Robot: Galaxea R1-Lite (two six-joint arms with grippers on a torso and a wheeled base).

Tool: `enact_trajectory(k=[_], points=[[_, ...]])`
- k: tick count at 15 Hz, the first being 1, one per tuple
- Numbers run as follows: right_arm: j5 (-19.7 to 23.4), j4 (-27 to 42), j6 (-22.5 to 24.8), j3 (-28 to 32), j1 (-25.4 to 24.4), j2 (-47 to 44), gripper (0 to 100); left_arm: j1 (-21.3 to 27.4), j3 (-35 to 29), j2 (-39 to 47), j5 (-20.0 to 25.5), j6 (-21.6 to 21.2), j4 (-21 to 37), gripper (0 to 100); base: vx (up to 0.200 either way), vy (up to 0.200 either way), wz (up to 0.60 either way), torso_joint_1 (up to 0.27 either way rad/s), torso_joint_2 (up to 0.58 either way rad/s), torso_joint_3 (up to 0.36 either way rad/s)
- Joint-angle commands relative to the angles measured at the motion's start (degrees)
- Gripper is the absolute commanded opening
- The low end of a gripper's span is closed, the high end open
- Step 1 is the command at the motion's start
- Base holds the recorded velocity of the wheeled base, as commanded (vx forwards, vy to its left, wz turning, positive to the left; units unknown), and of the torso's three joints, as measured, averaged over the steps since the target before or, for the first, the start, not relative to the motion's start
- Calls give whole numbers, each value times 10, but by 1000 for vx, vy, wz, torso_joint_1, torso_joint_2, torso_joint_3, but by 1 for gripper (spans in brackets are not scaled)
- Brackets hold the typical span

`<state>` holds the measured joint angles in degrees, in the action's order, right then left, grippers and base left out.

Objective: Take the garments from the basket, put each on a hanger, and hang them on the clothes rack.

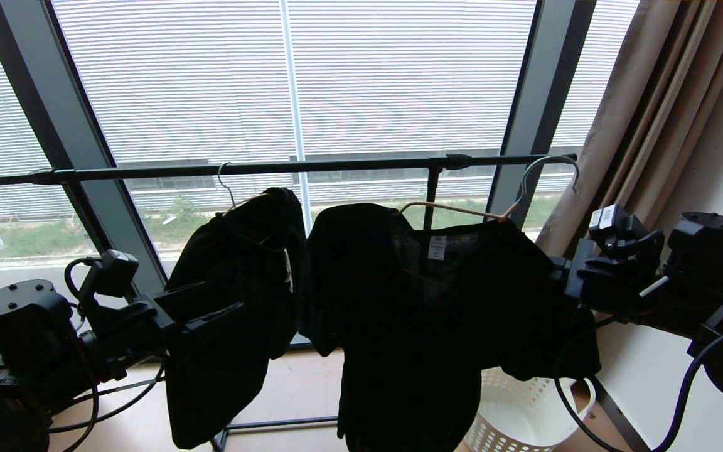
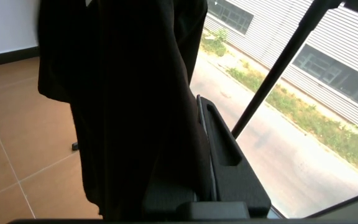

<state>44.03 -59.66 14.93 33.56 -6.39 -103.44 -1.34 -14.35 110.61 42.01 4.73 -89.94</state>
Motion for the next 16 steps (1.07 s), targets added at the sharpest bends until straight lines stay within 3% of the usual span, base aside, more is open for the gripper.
enact_trajectory(k=[1, 3, 5, 6, 7, 8, 9, 10, 14, 16], points=[[0, 0, 0, -3, -4, -4, 0, 1, 1, -10, 0, 6, -1, 100, 0, 0, 0, 0, 0, 0], [0, 0, 1, -6, -16, -16, 0, 8, 0, -29, 0, 20, -1, 100, 0, 0, 0, 0, 0, 0], [-1, 1, 3, -17, -44, -22, 0, 41, 0, -87, 0, 30, 41, 100, 0, 0, 0, 0, 0, 0], [-2, 1, 4, -23, -61, -32, 0, 63, -23, -176, 0, 31, 179, 100, 0, 0, 0, 0, 0, 0], [-2, 1, 4, -23, -62, -33, 0, 64, -25, -181, 0, 31, 187, 100, 0, 0, 0, 0, 0, 0], [-2, 1, 4, -32, -81, -42, 0, 87, -88, -289, -3, 30, 415, 100, 0, 0, 0, 0, 0, 0], [-3, 2, 4, -36, -93, -44, 0, 94, -117, -331, -4, 30, 510, 100, 0, 0, 0, 0, 0, 0], [-3, 2, 4, -40, -101, -46, 0, 95, -134, -358, -3, 29, 559, 100, 0, 0, 0, 0, 0, 0], [-8, 3, 13, -52, -140, -70, 0, 102, -136, -378, -3, 7, 576, 100, 0, 0, 0, 0, 0, 0], [-8, 3, 21, -53, -150, -75, 0, 122, -119, -377, -3, -68, 578, 100, 0, 0, 0, 0, 0, 0]])
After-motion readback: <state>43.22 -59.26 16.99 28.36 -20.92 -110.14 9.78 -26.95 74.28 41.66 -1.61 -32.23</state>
